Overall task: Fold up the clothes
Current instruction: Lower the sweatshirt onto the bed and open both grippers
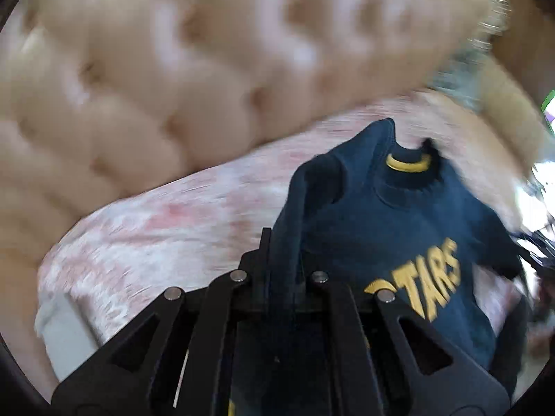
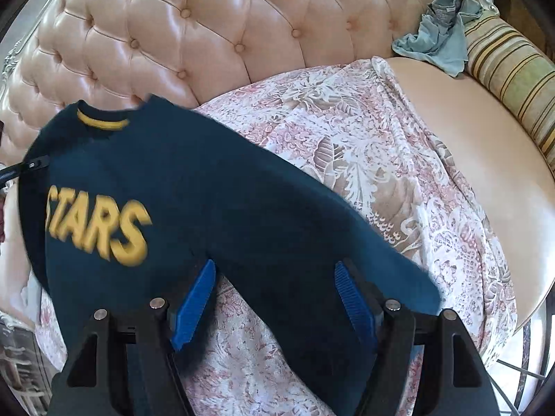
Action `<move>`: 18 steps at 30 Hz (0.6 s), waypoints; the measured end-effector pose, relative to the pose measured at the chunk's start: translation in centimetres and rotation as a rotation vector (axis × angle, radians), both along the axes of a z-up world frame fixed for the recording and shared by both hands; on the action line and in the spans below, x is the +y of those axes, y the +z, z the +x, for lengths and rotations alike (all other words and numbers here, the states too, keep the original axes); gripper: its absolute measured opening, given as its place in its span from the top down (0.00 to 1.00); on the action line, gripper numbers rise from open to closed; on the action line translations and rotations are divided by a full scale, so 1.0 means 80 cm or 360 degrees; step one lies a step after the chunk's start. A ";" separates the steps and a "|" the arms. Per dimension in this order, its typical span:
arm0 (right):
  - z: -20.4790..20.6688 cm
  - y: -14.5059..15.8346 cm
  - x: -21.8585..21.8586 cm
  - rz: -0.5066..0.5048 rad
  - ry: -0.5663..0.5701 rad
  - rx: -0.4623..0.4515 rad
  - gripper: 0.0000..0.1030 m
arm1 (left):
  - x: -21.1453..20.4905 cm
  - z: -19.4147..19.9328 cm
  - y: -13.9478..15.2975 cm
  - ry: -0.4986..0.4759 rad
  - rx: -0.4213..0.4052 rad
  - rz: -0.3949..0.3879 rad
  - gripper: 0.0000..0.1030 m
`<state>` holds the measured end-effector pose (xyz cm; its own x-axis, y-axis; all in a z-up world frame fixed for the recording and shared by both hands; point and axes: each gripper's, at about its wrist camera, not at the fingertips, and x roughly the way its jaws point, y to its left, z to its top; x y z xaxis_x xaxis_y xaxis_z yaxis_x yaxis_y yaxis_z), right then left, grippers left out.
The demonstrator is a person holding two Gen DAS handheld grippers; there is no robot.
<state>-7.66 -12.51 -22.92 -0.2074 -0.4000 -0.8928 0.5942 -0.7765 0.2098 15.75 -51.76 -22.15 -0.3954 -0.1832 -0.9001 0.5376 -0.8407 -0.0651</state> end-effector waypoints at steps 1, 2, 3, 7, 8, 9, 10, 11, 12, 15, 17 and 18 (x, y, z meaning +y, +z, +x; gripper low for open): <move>0.002 0.000 0.000 -0.0007 -0.0003 -0.0006 0.30 | -0.002 0.000 -0.017 0.0042 -0.0063 -0.0008 0.62; 0.006 0.000 0.000 -0.0020 0.0002 -0.0021 0.30 | -0.002 0.003 -0.034 0.0052 -0.0149 -0.0002 0.47; 0.011 0.000 0.000 -0.0030 0.0011 -0.0033 0.29 | 0.003 0.010 -0.035 0.0056 -0.0144 -0.0043 0.39; 0.045 0.000 0.000 -0.0086 0.0078 -0.0061 0.29 | 0.009 0.069 -0.014 0.0217 0.0039 -0.0038 0.39; 0.056 0.000 0.003 -0.0110 0.0074 -0.0066 0.29 | 0.010 0.086 -0.006 0.0268 0.0096 -0.0024 0.39; 0.069 0.001 0.007 -0.0149 0.0063 -0.0077 0.29 | 0.012 0.104 0.001 0.0316 0.0156 -0.0010 0.39; 0.083 0.002 0.012 -0.0191 0.0055 -0.0082 0.29 | 0.037 0.134 0.002 0.0345 0.0230 0.0010 0.38; 0.098 0.004 0.019 -0.0239 0.0047 -0.0077 0.29 | 0.063 0.165 0.003 0.0374 0.0305 0.0030 0.36; 0.115 0.004 0.026 -0.0273 0.0041 -0.0056 0.29 | 0.088 0.195 0.004 0.0402 0.0380 0.0051 0.33; 0.175 0.003 0.043 -0.0300 0.0055 0.0083 0.29 | 0.177 0.282 -0.013 0.0504 0.0539 0.0060 0.31; 0.211 -0.001 0.045 -0.0229 0.0170 0.0170 0.29 | 0.247 0.339 -0.033 0.0609 0.0582 -0.0048 0.31; 0.229 -0.004 0.046 -0.0194 0.0227 0.0214 0.29 | 0.273 0.349 -0.044 0.0586 0.0543 -0.0081 0.31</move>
<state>10.66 -8.81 -23.21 -0.2548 -0.5370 -0.8042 0.7249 -0.6565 0.2087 43.67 -29.91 -25.67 -0.5663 -0.4063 -0.7171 0.7545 -0.6058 -0.2526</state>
